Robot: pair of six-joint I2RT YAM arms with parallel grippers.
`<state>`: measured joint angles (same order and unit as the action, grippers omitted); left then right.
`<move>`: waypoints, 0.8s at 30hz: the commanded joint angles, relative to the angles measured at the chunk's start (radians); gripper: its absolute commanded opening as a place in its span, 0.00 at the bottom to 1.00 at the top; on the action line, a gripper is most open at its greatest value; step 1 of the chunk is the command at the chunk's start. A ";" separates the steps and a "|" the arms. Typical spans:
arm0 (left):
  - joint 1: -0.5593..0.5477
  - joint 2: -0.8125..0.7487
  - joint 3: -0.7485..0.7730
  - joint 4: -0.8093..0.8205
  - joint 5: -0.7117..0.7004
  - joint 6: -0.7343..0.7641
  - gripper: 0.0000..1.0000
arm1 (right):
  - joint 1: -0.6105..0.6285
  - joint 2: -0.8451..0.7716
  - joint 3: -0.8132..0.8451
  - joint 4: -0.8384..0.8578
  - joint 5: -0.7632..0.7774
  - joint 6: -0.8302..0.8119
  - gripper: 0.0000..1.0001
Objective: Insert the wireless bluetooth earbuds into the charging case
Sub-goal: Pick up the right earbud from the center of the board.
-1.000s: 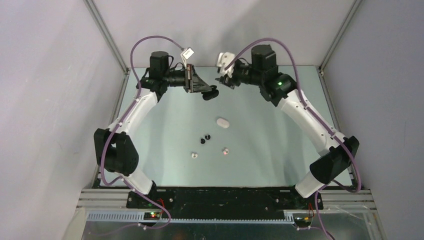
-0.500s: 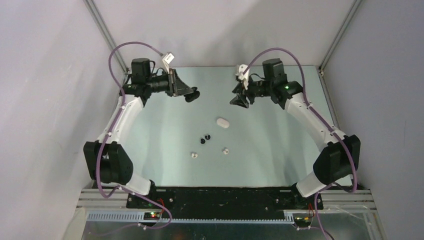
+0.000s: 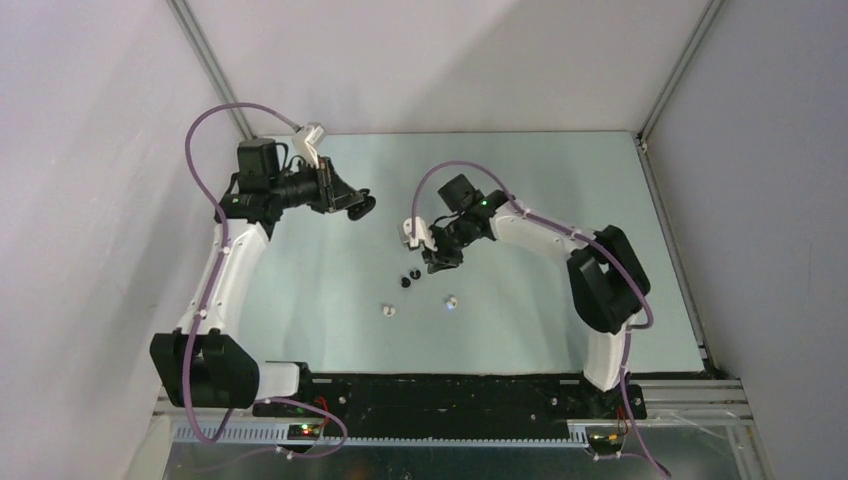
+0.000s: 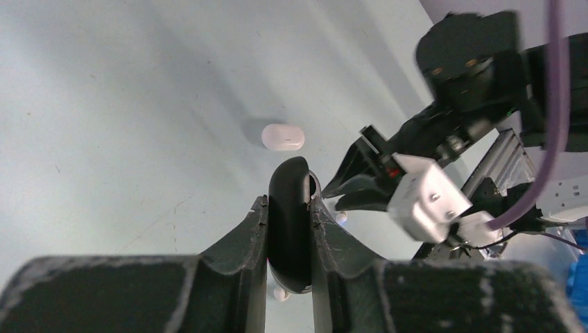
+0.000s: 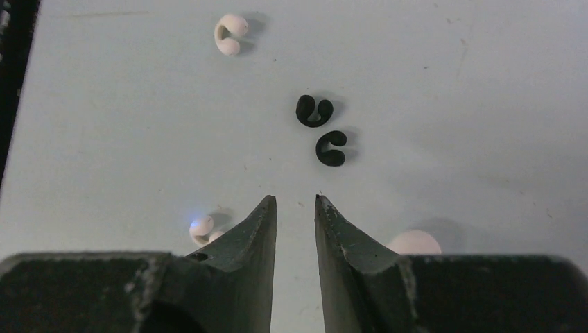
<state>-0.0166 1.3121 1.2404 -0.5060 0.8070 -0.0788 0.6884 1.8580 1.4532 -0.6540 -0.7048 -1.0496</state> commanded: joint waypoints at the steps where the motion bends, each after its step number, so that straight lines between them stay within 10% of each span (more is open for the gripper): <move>1: 0.013 -0.066 -0.009 0.002 -0.018 -0.008 0.00 | 0.041 0.061 0.014 0.087 0.044 -0.088 0.30; 7: 0.057 -0.141 -0.044 0.001 0.013 -0.087 0.00 | 0.086 0.208 0.146 0.122 0.095 0.019 0.26; 15: 0.084 -0.187 -0.031 0.000 0.027 -0.137 0.00 | 0.084 0.223 0.237 0.167 0.048 0.828 0.26; 24: 0.093 -0.178 -0.021 0.000 0.021 -0.140 0.00 | 0.077 0.202 0.167 0.122 0.004 0.672 0.23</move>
<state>0.0647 1.1442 1.1893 -0.5262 0.8135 -0.1959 0.7742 2.0979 1.6176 -0.4969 -0.6407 -0.3248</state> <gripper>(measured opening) 0.246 0.244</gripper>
